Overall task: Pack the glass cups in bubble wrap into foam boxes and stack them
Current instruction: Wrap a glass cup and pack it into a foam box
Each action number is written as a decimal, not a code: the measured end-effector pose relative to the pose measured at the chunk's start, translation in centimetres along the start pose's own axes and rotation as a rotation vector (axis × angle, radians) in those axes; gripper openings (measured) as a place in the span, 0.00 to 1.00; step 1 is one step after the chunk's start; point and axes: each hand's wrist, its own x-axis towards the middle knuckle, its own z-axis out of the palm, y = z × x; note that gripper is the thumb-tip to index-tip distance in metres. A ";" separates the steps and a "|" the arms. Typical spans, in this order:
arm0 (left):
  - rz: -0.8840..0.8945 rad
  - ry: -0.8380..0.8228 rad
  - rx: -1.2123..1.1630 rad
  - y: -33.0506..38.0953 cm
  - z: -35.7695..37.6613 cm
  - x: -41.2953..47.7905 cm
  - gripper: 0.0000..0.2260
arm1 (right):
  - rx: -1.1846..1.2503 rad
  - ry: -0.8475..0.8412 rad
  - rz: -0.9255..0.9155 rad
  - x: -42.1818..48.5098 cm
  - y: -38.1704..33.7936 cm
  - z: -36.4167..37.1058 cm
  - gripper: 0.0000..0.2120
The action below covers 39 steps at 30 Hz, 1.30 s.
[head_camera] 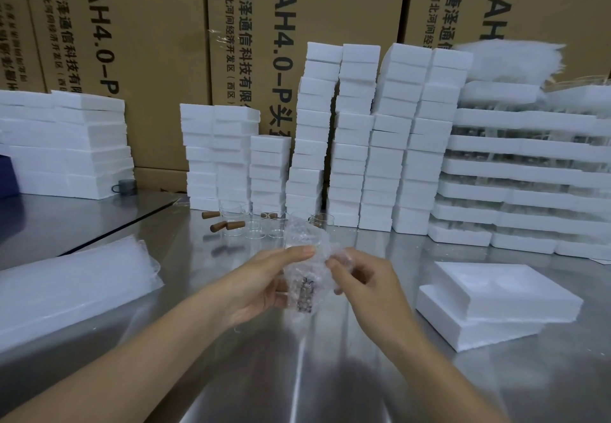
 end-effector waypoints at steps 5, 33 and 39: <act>-0.002 -0.028 0.152 0.0 -0.1 -0.4 0.34 | 0.070 -0.224 0.140 -0.3 -0.9 0.1 0.11; 0.000 0.119 0.015 -0.6 0.1 0.3 0.16 | -0.047 0.106 0.088 -0.3 0.0 0.5 0.25; 0.019 0.081 0.105 -0.5 -0.2 0.0 0.28 | 0.011 -0.210 0.112 -0.8 -0.2 0.7 0.14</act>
